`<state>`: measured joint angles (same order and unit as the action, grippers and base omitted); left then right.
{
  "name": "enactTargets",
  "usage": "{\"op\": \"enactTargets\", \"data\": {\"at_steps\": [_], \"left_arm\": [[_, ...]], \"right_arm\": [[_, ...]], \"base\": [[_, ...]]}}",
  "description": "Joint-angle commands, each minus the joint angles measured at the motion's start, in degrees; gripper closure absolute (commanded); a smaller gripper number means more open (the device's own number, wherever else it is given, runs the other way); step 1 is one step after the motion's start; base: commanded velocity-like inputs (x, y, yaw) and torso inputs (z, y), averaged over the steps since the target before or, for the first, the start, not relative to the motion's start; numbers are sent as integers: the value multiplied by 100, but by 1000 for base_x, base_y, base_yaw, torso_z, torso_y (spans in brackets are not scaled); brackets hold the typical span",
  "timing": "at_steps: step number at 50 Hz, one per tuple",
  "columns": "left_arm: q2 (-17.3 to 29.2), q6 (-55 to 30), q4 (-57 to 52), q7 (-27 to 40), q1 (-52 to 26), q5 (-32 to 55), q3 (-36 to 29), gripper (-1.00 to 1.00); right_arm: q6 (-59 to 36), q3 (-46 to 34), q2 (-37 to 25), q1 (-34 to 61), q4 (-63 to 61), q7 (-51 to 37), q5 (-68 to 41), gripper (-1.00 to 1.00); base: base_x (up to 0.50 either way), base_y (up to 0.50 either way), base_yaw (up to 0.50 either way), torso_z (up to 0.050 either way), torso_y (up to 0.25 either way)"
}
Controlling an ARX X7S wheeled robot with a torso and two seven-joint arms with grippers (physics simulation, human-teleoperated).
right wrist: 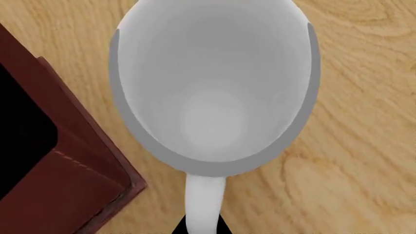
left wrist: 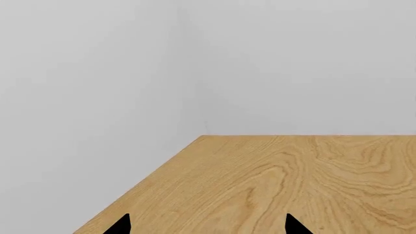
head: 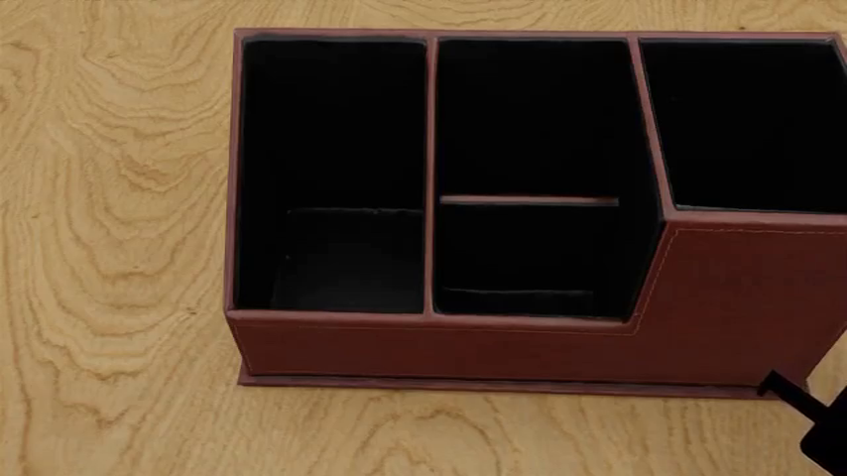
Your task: Pick up the white mug and place it to the right of the caddy.
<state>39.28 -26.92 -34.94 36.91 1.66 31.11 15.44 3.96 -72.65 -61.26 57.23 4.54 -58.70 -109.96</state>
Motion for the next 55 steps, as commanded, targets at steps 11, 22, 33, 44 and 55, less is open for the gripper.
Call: {"op": "enactTargets", "data": {"at_steps": [11,22,33,44,55], "left_arm": [[-23,76,113,-44,-24,-68,-67,-100],[-15,78,129,-53,-29,-82,-80,-100],[-11,10,63,-11,-46,-61,-96,-100],[-6,6,52,-14,-29,-51,-78,-100],[-19,-1,50,-2,-37,-50,-89,-100]], "right_arm": [[-102,6,142,-3,191,58,199,100],[-103,-11,229,-57,315,123,203,100],[-105,-11,287,-103,392,179,186,100],[-106,-12,345,-137,485,211,179,100],[-126,-22,443,-161,624,278,173,100]], "base": [[0,0,0,0,0],[0,0,0,0,1],[0,0,0,0,0],[1,0,0,0,0],[3,-2,0,0,-3]]}}
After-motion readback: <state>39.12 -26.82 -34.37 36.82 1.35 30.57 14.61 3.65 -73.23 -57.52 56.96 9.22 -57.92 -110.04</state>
